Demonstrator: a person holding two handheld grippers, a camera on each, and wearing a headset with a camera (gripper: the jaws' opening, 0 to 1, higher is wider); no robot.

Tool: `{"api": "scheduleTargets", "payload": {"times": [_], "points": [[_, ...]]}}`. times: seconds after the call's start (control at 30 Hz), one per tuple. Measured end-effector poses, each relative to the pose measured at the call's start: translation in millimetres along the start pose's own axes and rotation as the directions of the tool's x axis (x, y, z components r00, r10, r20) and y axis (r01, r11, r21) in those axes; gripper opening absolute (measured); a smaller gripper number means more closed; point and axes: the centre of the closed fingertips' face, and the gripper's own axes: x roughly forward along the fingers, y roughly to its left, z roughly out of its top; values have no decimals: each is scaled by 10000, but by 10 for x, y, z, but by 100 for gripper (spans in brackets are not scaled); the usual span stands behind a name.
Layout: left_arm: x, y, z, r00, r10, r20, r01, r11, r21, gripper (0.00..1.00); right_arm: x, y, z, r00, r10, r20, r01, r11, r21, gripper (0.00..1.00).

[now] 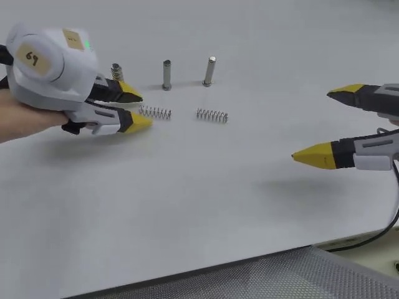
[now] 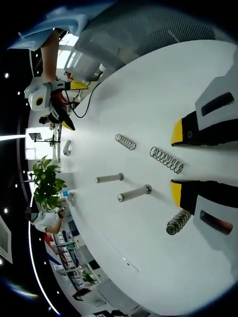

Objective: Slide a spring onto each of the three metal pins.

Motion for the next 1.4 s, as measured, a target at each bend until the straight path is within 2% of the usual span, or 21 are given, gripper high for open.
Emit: {"api": "scheduleTargets", "payload": {"times": [0.43, 0.8, 1.4], "points": [[1, -66, -72, 9993, -329, -198, 331, 9994, 105, 10, 36, -15, -23, 10000, 66, -27, -66, 10000, 22, 83], [4, -78, -109, 9989, -337, -318, 339, 9994, 61, 5, 56, -28, -32, 9999, 107, -15, -107, 9999, 33, 82], [12, -111, -88, 9987, -364, -347, 365, 9993, 18, 2, 84, 24, -24, 9998, 201, -59, -202, 9998, -84, 81]]}}
